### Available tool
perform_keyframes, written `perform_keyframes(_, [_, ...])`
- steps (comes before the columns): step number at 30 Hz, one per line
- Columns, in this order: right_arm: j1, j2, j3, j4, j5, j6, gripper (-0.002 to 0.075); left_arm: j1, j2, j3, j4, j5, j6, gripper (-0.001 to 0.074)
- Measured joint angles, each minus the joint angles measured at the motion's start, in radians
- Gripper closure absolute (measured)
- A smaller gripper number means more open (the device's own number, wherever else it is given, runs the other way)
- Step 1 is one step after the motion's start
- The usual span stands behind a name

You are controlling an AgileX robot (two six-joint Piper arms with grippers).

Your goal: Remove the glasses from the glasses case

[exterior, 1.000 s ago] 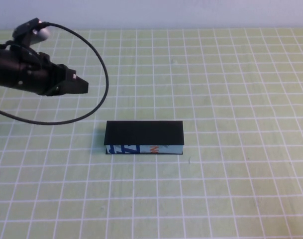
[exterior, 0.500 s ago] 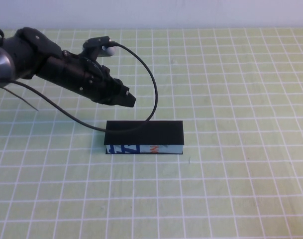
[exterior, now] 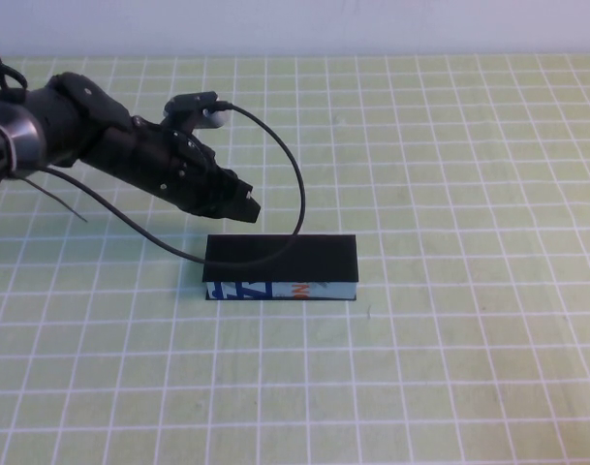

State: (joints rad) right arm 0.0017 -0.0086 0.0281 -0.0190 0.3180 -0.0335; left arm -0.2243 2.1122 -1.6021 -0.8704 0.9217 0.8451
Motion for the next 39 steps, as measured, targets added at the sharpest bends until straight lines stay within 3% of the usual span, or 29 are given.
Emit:
perform_keyframes(4, [0.0,0.0,0.0,0.056,-0.064,0.0,0.0743,0.0,0.028,0.0,0.0,-0.009,0.0,0.0739])
perform_keyframes(11, [0.0,0.0,0.0,0.473,-0.262,0.0,0.0743,0.0,0.076,-0.014,-0.002,-0.017,0.0,0.0739])
perform_keyframes(16, [0.0,0.0,0.0,0.637,-0.318,0.017,0.0743,0.0,0.082,-0.019,-0.002,-0.017,-0.001,0.0739])
perform_keyframes(21, [0.0,0.047,-0.09,0.694,-0.089,0.023,0.0743,0.0,0.082,-0.019,-0.002,-0.01,-0.001,0.0739])
perform_keyframes(29, [0.0,0.452,-0.448,0.633,0.393,-0.128,0.0743,0.0,0.082,-0.019,0.0,0.027,-0.002,0.0739])
perform_keyframes(39, [0.019,0.934,-0.747,0.621,0.553,-0.348,0.0743,0.0,0.082,-0.019,0.0,0.029,-0.004,0.0739])
